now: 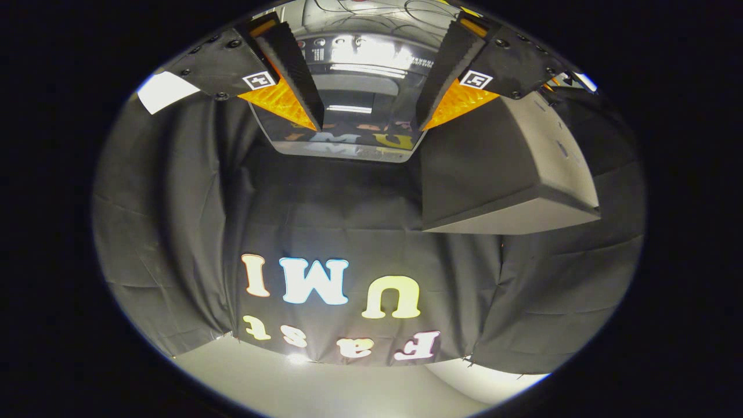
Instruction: Put the clothes into the washing machine and then close the washing machine lid.
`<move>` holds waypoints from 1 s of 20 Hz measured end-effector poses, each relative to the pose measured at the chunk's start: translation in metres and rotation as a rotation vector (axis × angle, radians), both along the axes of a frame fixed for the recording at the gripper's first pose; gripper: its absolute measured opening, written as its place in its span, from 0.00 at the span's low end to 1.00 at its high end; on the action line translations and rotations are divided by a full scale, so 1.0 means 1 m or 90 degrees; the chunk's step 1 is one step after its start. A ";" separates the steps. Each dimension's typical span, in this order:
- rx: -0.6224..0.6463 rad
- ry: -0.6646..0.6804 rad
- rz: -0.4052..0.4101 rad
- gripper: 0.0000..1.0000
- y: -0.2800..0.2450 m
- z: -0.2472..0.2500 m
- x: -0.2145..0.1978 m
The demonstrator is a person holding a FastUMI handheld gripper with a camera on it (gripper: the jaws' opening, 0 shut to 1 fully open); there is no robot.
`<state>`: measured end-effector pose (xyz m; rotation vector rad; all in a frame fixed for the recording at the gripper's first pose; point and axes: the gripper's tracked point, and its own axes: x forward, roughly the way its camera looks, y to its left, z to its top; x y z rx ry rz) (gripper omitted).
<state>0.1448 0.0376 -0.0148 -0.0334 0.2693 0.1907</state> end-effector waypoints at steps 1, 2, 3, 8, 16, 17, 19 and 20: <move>0.003 -0.011 0.000 0.99 0.001 0.005 -0.013; 0.004 -0.022 0.000 0.99 0.002 0.010 -0.026; 0.006 -0.027 0.002 0.99 0.003 0.012 -0.040; 0.012 -0.060 0.006 1.00 0.003 0.027 -0.091; 0.028 -0.076 -0.010 1.00 -0.025 0.024 -0.119; 0.025 -0.075 -0.010 1.00 -0.030 0.018 -0.123; 0.028 -0.065 -0.013 1.00 -0.037 0.007 -0.131; 0.035 -0.064 -0.013 1.00 -0.039 0.007 -0.135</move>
